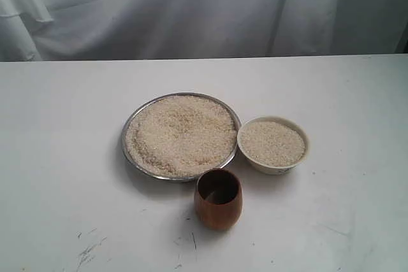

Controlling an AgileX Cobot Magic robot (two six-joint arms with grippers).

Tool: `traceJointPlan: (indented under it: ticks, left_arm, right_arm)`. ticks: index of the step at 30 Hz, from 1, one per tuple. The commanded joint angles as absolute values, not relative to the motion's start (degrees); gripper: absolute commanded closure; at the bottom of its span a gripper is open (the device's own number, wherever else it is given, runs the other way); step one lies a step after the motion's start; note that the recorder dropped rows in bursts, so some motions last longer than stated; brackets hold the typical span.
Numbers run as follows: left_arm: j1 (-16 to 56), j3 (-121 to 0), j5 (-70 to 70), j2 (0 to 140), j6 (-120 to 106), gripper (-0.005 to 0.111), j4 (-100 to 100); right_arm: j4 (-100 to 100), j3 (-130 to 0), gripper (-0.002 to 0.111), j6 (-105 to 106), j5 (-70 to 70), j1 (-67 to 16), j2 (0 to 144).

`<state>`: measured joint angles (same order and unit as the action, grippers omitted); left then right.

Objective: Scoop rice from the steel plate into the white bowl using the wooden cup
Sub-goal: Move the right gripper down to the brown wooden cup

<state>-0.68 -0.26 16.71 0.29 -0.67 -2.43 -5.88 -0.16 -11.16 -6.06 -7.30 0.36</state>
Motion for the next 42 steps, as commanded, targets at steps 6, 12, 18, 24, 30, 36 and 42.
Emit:
traceJointPlan:
  ticks: [6,12,18,24,30,36,42]
  left_arm:
    - [-0.6,0.0,16.3,0.0,-0.5,0.107,-2.5]
    - [-0.6,0.0,16.3,0.0,-0.5,0.107,-2.5]
    - [-0.6,0.0,16.3,0.0,-0.5,0.107,-2.5]
    - [-0.6,0.0,16.3,0.0,-0.5,0.107,-2.5]
    - [-0.6,0.0,16.3,0.0,-0.5,0.107,-2.5]
    - [-0.6,0.0,16.3,0.0,-0.5,0.107,-2.5]
    - [-0.6,0.0,16.3,0.0,-0.5,0.107,-2.5]
  right_arm:
    - [-2.0,0.0,0.108,-22.7,-28.9,-7.4,0.0]
    - [2.7,0.0,0.108,-26.4,-25.7,-7.4,0.9]
    - [1.9,-7.9,0.108,-19.4,-27.0,-7.4,15.9]
    - [-28.9,-25.4,0.108,-29.6,-41.3,-7.4,43.3]
    - [-53.1,-31.2,0.108,-38.5,-60.5,-9.2,76.6]
    - [-53.2,-25.6,0.108,-27.2,-56.7,-17.6,85.2]
    - [-52.5,-23.2,0.108,-21.3,-60.0,-18.3,91.9]
